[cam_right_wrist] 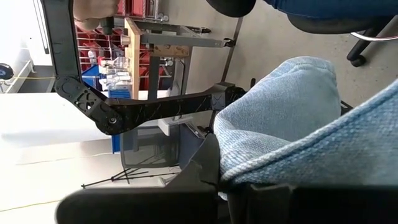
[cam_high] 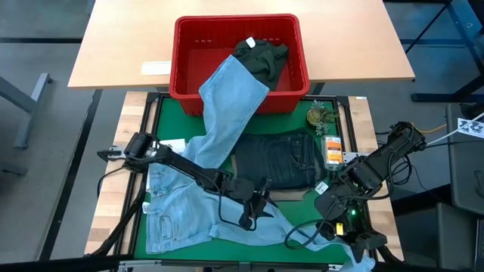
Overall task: Fold Laundry from Bin
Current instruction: Fold the light blue jeans
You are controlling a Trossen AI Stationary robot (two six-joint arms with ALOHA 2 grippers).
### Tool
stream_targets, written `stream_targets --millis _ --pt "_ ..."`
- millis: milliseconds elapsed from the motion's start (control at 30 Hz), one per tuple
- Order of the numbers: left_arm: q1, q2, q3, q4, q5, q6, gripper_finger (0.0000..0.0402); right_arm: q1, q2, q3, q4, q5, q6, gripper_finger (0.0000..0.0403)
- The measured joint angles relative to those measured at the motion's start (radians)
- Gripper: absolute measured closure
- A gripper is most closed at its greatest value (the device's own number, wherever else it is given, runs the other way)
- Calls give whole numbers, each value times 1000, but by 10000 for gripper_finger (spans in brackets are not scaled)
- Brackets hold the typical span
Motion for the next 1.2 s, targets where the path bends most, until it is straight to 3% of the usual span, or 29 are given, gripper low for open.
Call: stream_targets --millis 300,400,533,600,1200 --pt "30 48 0 23 -38 -57 251 0 0 0 -2 11 2 398" --pt "43 46 0 22 -76 -119 287 1 0 0 -28 18 21 398" --pt "68 46 0 -1 -83 -195 374 22 0 0 -117 21 114 398" --pt "82 45 0 -31 -86 -235 392 40 0 0 -160 26 150 398" --pt "137 50 2 -100 -177 -264 401 153 0 0 -229 83 615 398"
